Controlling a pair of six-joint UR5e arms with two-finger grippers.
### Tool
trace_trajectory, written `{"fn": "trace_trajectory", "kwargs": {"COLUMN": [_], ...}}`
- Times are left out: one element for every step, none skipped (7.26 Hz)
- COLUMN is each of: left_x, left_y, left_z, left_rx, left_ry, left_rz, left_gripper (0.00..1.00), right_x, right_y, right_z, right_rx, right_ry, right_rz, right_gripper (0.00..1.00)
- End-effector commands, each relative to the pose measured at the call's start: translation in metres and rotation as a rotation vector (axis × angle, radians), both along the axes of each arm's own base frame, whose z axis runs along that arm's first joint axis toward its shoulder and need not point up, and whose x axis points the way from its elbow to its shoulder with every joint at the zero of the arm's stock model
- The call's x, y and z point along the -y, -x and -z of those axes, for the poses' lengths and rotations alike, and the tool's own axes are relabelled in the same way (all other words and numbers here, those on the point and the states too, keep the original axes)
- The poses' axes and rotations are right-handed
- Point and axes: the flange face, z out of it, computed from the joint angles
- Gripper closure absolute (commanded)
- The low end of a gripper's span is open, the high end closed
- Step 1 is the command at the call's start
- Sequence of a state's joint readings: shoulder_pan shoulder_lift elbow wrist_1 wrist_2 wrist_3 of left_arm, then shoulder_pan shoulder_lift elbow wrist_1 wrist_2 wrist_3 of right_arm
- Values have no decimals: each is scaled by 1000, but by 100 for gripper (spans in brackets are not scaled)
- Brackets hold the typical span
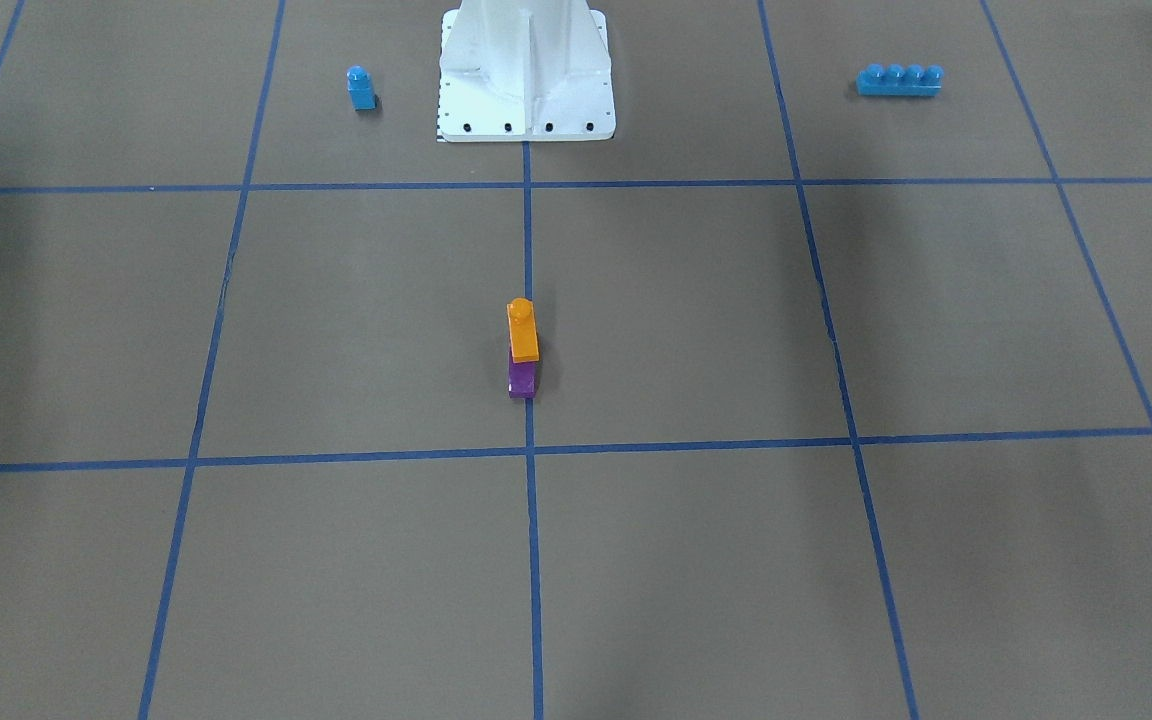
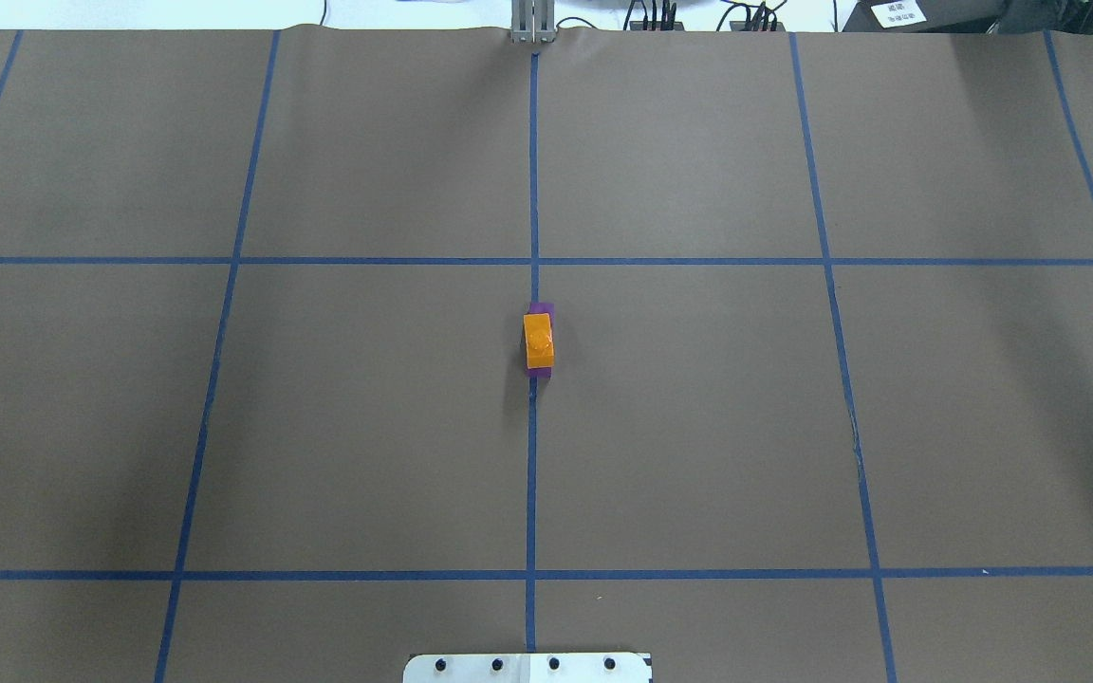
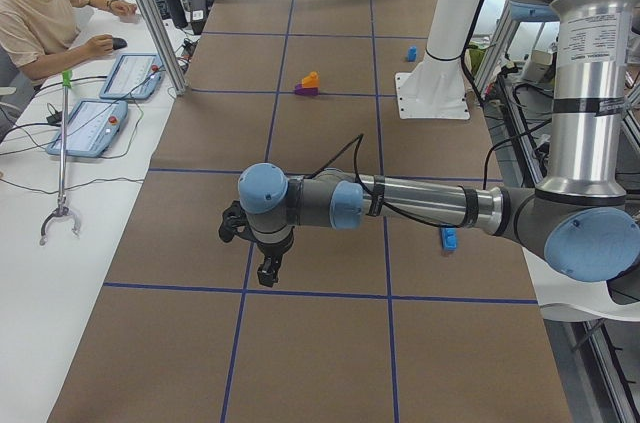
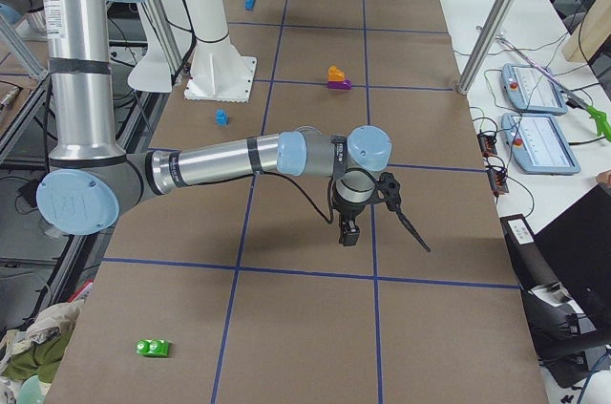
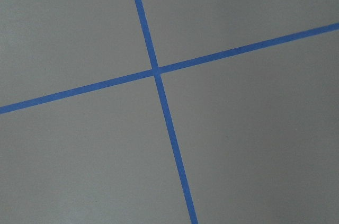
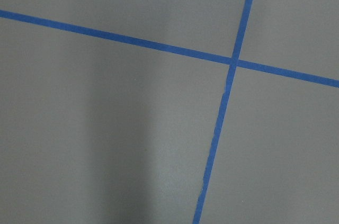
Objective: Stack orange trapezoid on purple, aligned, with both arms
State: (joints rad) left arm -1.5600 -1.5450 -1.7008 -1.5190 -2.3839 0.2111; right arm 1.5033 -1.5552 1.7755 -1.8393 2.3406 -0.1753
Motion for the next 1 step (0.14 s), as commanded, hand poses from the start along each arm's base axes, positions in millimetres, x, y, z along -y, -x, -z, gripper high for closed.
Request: {"fn": "trace_trajectory", "kwargs": {"left_x": [-1], "left_y": [0], "left_z": [3], "left_rx": [2], "left_ry": [-8], "left_rz": [0], "left_gripper": [0], "right_x": [1], "right_y": [0], "right_z": [-1], "right_rx": [-1], "right_ry": [1], "right_rz": [0], "right_gripper": [0]}}
